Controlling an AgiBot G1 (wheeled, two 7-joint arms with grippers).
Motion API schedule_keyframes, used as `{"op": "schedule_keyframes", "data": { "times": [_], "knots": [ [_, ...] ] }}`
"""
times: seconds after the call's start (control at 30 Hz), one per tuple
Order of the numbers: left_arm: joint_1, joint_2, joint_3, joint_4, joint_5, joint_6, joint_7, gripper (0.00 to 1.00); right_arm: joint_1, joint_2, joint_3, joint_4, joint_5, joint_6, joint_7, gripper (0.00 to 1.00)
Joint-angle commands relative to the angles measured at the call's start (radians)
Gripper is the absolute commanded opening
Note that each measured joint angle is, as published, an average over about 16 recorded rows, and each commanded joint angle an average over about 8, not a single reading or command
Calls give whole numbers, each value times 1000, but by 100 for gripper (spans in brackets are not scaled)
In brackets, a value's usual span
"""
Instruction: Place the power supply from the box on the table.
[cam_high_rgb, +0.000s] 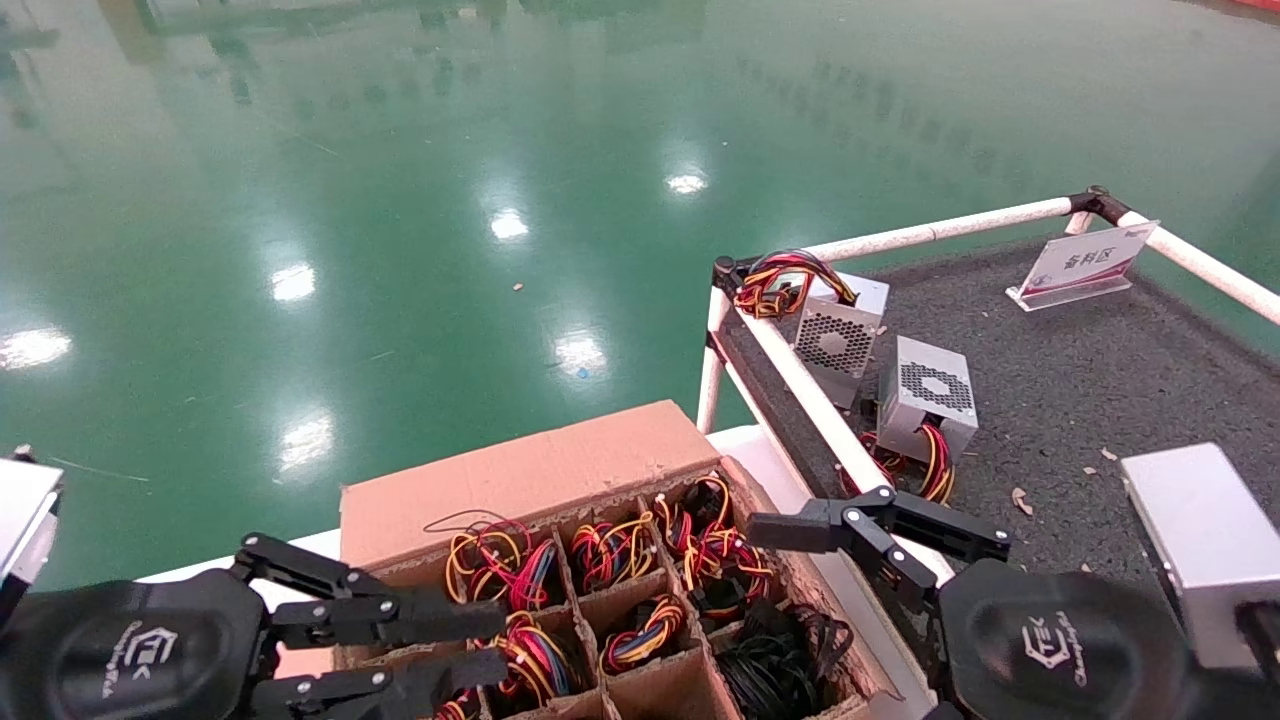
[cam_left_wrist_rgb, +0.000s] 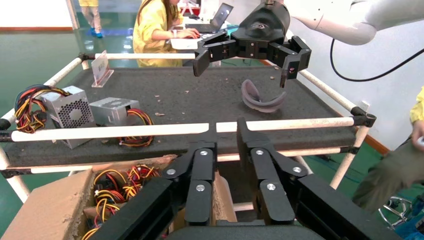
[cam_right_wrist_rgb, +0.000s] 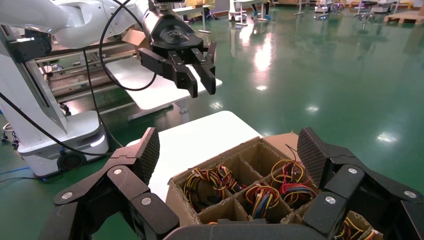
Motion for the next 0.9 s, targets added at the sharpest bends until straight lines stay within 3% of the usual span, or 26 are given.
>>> {"op": "schedule_keyframes", "data": {
  "times": [0.03,0.43,0.47,0.7,0.73,0.9],
  "knots": [
    [0,0,0,0,0,0,0,0,0,0,0,0,0,0,0,100],
    [0,0,0,0,0,0,0,0,0,0,0,0,0,0,0,100],
    [0,0,0,0,0,0,0,4,0,0,0,0,0,0,0,100],
    [0,0,0,0,0,0,0,91,-1,0,1,1,0,0,0,100],
    [0,0,0,0,0,0,0,100,-1,0,1,1,0,0,0,100],
    [0,0,0,0,0,0,0,100,-3,-11,-10,-6,-30,18,-11,100]
  ]
}}
